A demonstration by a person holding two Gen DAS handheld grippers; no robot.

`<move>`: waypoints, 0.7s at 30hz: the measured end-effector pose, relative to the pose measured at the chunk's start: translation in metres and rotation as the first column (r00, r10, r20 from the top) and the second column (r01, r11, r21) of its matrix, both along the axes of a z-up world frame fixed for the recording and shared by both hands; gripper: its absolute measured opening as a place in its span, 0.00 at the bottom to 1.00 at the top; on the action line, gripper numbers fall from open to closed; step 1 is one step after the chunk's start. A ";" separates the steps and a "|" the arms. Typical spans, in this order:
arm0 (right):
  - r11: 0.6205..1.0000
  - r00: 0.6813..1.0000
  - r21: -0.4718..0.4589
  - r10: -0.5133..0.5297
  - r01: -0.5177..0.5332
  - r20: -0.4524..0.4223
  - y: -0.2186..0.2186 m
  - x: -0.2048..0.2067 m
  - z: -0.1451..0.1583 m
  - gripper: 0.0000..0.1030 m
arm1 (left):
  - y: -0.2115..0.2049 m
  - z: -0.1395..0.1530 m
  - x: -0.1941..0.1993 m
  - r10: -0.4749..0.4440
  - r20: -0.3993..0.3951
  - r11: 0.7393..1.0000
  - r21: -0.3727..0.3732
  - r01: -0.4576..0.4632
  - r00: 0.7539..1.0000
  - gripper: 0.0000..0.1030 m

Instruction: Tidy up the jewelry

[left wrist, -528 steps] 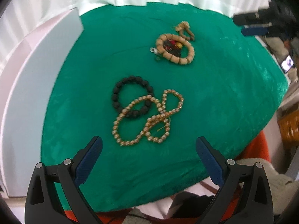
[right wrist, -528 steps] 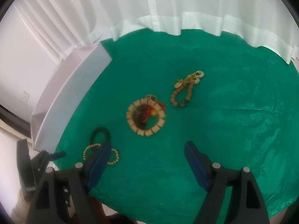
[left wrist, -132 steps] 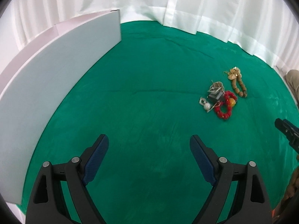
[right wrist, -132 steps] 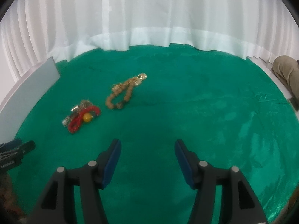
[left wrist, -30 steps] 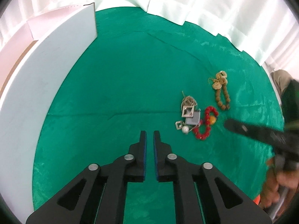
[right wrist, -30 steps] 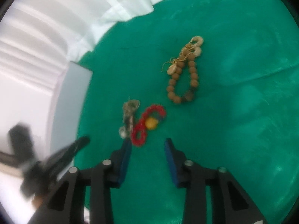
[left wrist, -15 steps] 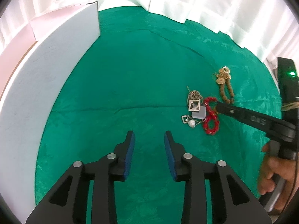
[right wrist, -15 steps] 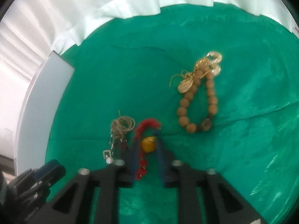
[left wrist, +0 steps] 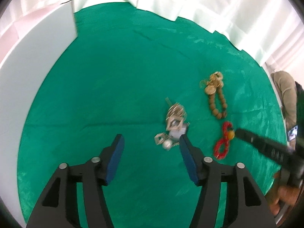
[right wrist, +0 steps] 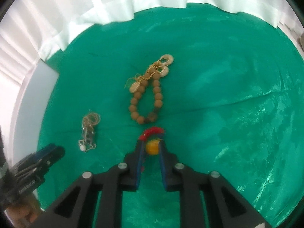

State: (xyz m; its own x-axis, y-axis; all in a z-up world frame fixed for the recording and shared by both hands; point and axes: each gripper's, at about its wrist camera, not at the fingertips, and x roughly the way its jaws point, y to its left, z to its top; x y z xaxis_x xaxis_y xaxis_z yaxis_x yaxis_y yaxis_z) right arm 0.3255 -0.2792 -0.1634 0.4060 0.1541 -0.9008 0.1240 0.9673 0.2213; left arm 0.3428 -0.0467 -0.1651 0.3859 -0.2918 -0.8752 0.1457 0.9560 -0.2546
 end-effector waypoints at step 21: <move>0.985 0.998 0.157 -0.059 0.064 -0.039 -0.026 -0.002 -0.018 0.18 | -0.045 -0.025 0.022 -0.022 0.065 0.991 0.133 0.013 0.998 0.19</move>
